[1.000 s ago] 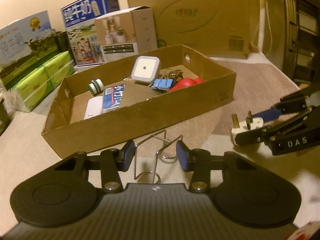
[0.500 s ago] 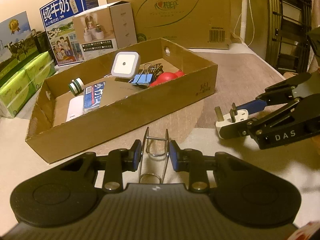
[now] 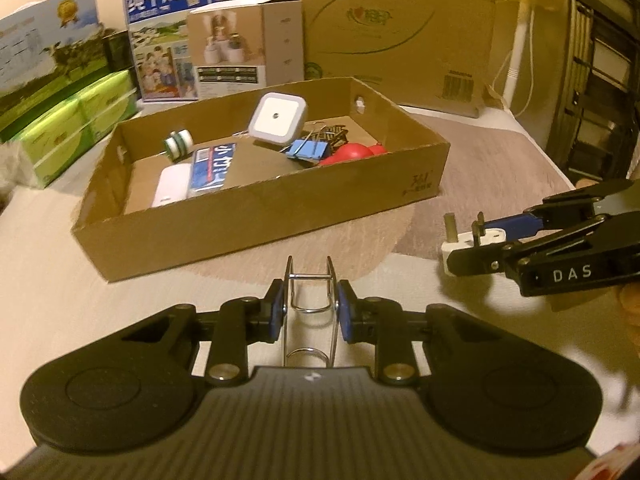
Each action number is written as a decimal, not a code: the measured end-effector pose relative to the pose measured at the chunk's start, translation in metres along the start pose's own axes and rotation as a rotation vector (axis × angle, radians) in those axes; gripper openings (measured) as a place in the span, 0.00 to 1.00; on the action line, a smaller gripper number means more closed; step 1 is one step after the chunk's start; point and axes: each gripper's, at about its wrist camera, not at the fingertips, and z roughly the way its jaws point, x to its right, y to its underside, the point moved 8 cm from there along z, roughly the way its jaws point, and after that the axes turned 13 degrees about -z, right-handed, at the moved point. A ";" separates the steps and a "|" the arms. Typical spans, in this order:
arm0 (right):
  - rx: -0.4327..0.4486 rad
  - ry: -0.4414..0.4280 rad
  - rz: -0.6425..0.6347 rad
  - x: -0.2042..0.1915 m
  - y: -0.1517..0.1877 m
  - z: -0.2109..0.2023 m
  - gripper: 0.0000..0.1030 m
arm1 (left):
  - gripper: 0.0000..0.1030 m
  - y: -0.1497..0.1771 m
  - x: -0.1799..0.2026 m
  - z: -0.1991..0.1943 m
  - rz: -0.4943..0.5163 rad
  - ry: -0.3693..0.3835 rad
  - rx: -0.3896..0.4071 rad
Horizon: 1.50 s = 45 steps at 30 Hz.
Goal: Organize rigid objects
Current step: 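Lift and carry the wire stand and white plug over the cardboard tray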
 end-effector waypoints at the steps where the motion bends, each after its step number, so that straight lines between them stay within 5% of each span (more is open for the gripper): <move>1: 0.002 0.002 0.000 -0.001 -0.001 -0.002 0.47 | 0.23 0.001 -0.001 -0.004 -0.008 -0.003 0.002; 27: 0.085 0.013 -0.013 -0.041 -0.027 -0.069 0.47 | 0.24 -0.013 -0.019 -0.102 -0.157 -0.057 0.110; 45: 0.082 0.013 -0.045 -0.045 -0.041 -0.069 0.47 | 0.23 -0.043 -0.039 -0.111 -0.167 -0.089 0.148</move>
